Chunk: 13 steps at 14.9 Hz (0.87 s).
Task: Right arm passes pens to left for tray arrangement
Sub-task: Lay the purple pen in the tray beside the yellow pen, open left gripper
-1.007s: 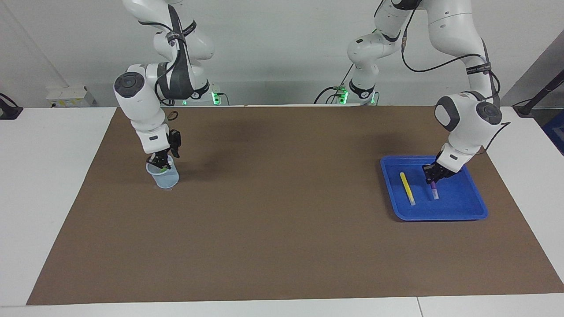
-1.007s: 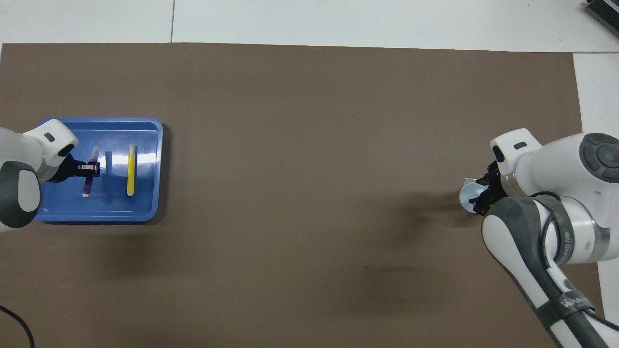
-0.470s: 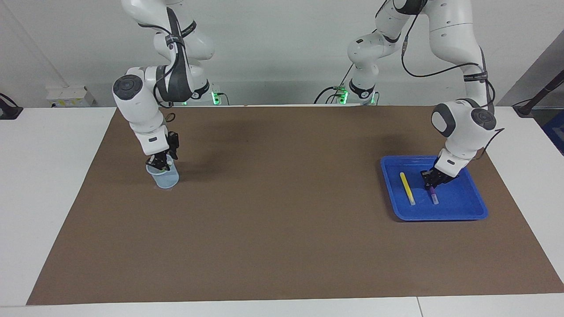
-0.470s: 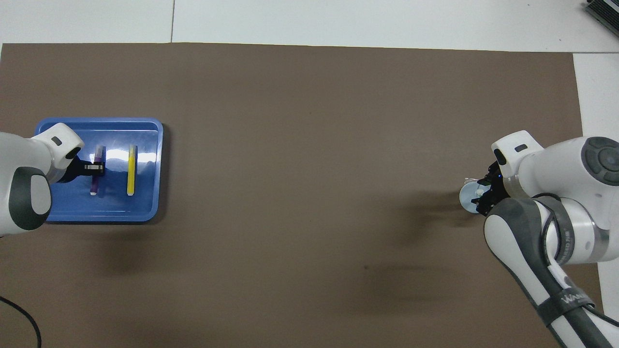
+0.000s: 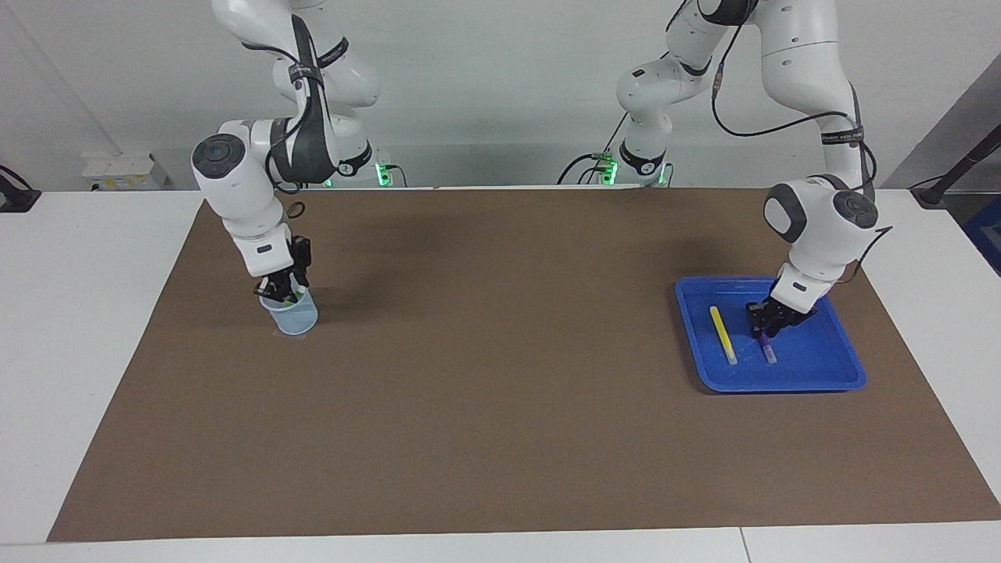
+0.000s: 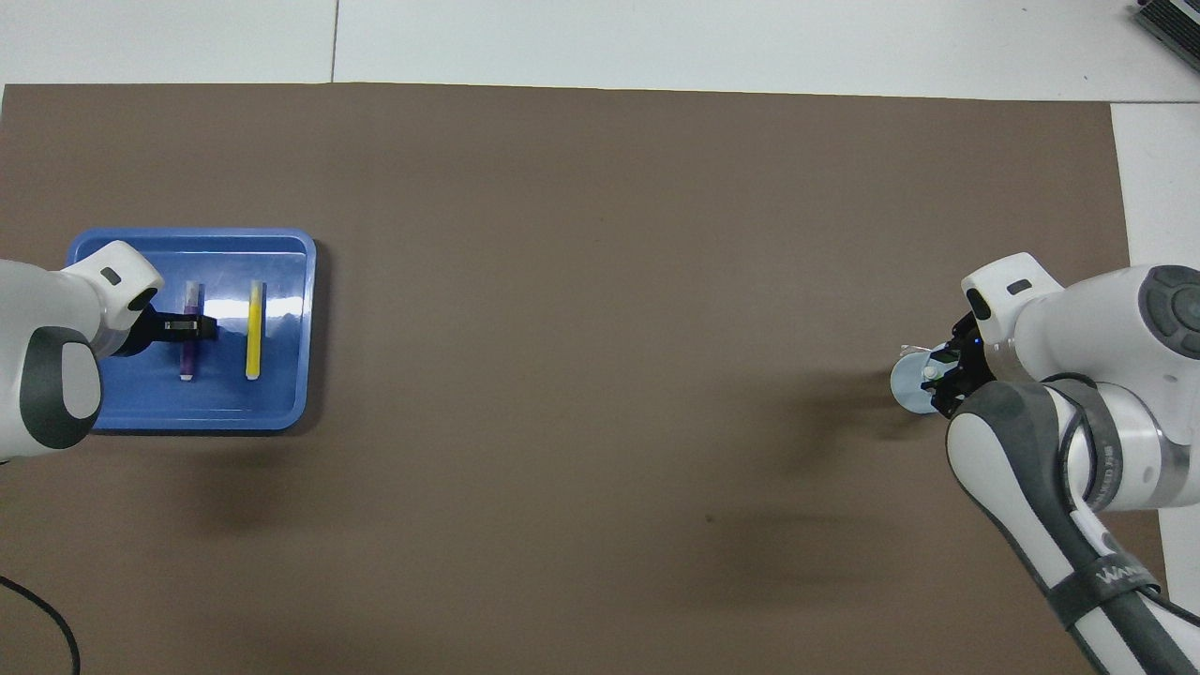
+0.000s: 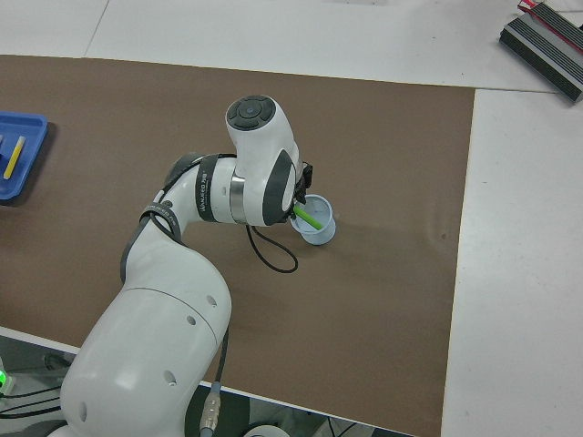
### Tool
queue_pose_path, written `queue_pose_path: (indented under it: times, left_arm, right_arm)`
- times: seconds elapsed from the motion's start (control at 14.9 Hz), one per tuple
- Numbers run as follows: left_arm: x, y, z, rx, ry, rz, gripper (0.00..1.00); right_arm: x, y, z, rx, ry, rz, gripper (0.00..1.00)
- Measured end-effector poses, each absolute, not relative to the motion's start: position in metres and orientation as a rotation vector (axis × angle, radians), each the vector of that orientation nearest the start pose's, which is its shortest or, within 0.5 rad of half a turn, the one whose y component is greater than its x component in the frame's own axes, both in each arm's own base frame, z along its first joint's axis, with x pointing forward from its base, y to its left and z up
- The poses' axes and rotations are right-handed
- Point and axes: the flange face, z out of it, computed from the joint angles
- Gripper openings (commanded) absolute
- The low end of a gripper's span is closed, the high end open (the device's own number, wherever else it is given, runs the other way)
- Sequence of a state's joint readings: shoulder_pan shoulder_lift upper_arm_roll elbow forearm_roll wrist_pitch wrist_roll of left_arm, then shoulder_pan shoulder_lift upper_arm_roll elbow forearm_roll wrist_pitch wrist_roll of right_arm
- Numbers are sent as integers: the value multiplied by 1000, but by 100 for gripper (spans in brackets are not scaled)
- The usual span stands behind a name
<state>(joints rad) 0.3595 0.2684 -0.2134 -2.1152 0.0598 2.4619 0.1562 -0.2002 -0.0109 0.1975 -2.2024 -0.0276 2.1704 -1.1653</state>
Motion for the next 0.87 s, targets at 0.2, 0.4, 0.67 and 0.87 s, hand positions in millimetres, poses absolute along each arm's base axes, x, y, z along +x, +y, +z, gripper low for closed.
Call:
queue_pose_path:
  times: [0.2, 0.4, 0.67, 0.87]
  left_arm:
    - [582, 89, 305, -3146, 70, -92, 78]
    - [591, 91, 325, -3149, 67, -39, 78]
    - [605, 90, 368, -3154, 76, 58, 85]
    - [609, 79, 392, -3182, 39, 99, 100]
  right_arm:
    - [525, -2, 385, -2619, -1750, 50, 43]
    - [525, -2, 385, -2620, -1749, 50, 38]
    - [525, -2, 385, -2620, -1750, 48, 29]
    - [525, -2, 385, -2625, -1742, 49, 9]
